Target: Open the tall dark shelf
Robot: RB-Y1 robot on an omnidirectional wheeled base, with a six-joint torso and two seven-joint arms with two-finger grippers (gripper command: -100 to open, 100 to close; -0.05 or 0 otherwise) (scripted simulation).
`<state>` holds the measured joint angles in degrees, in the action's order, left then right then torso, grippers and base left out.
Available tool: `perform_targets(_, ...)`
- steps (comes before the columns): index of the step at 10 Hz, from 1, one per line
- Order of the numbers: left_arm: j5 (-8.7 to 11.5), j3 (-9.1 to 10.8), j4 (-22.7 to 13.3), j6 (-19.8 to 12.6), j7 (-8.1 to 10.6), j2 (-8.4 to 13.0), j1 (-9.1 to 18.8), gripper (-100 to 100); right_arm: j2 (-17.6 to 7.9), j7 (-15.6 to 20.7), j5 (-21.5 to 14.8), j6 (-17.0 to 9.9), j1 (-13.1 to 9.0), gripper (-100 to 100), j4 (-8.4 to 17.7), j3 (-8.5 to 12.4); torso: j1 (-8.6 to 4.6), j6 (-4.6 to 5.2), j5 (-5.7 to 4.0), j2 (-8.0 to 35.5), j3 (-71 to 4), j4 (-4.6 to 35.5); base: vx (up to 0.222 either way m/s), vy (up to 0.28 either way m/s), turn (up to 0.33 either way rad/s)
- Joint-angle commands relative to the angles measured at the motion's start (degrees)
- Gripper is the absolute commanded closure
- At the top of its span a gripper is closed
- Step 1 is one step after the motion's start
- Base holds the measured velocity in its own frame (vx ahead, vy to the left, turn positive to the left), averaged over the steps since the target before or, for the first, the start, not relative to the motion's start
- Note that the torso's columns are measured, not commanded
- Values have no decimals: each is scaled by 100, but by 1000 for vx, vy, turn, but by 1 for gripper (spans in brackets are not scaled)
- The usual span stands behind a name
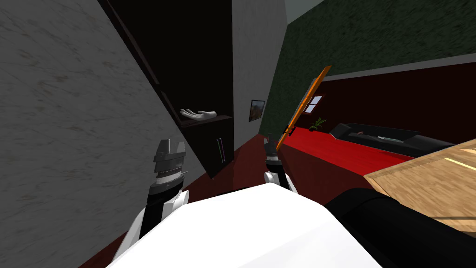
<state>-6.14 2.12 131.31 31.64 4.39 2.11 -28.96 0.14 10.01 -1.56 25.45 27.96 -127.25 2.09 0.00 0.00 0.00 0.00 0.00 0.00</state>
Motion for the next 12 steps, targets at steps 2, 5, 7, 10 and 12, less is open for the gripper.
perform_targets(2,0,0,0,0,0,0,0,0,0,0,0,0,0,0,0,0,0,0,0,597,-1200,600,0,0,0)
perform_targets(5,0,0,1,0,0,0,0,0,0,0,0,0,0,0,-1,0,0,0,0,1845,-3692,1846,0,0,0)
perform_targets(7,0,0,1,0,0,0,0,0,0,0,0,1,0,0,-2,0,0,0,0,2693,-5381,2691,0,0,0)
perform_targets(10,42,-3,2,-118,38,187,19,-100,0,0,0,1,0,0,-2,0,0,0,0,3962,-7919,3960,11,-5,2)
perform_targets(12,137,-9,3,-382,123,370,61,-100,0,0,0,0,2,0,1,0,-8,0,-2,4189,-8437,4200,79,-41,13)
